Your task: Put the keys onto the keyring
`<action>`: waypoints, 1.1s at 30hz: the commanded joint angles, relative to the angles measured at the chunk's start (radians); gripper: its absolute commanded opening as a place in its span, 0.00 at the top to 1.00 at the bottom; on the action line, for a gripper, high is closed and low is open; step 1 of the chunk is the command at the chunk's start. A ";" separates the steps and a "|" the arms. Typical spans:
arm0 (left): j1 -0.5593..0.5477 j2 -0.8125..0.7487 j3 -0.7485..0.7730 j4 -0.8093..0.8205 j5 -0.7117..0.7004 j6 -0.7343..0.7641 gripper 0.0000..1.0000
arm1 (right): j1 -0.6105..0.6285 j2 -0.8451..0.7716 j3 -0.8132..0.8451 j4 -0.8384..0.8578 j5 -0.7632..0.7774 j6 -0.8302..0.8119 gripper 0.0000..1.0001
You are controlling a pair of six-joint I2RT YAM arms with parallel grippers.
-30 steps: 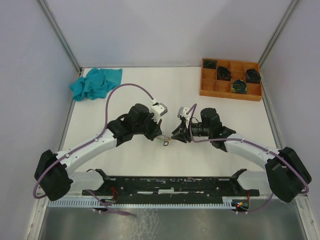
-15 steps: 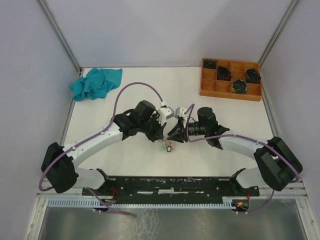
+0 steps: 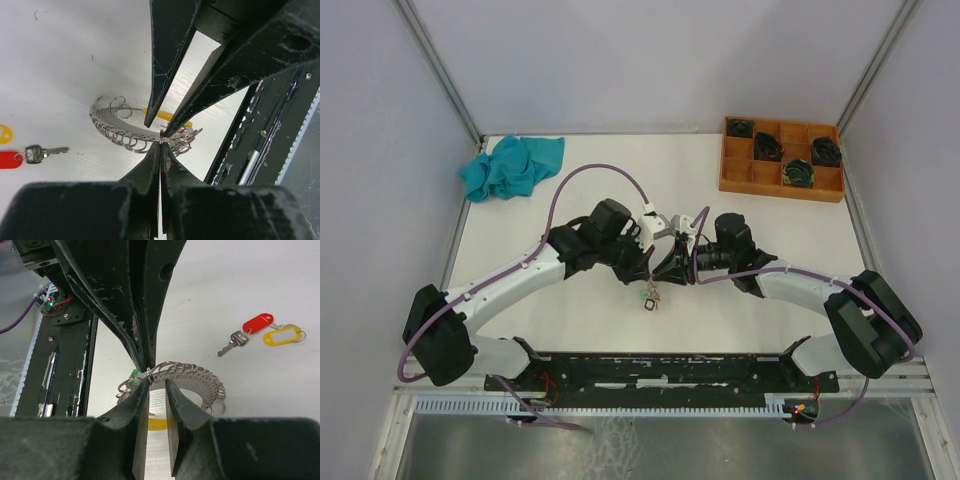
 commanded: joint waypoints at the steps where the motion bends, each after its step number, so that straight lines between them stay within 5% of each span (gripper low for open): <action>1: -0.003 0.012 0.049 0.021 0.060 0.048 0.97 | 0.007 0.009 0.053 0.057 -0.054 0.016 0.75; 7: -0.003 0.014 0.047 0.020 0.075 0.059 0.97 | 0.014 0.028 0.067 0.045 -0.071 0.021 0.80; 14: -0.003 -0.003 0.025 0.053 0.060 0.050 0.97 | 0.019 0.027 0.067 0.048 -0.059 0.049 0.99; 20: -0.002 -0.056 -0.055 0.155 -0.016 -0.042 0.81 | 0.019 0.012 0.026 0.117 0.015 0.140 0.99; 25: 0.000 -0.187 -0.235 0.426 -0.125 -0.200 0.66 | 0.019 0.004 -0.018 0.195 0.065 0.219 0.99; 33: 0.001 -0.417 -0.635 1.020 -0.321 -0.481 0.61 | 0.019 -0.028 -0.095 0.284 0.155 0.316 0.99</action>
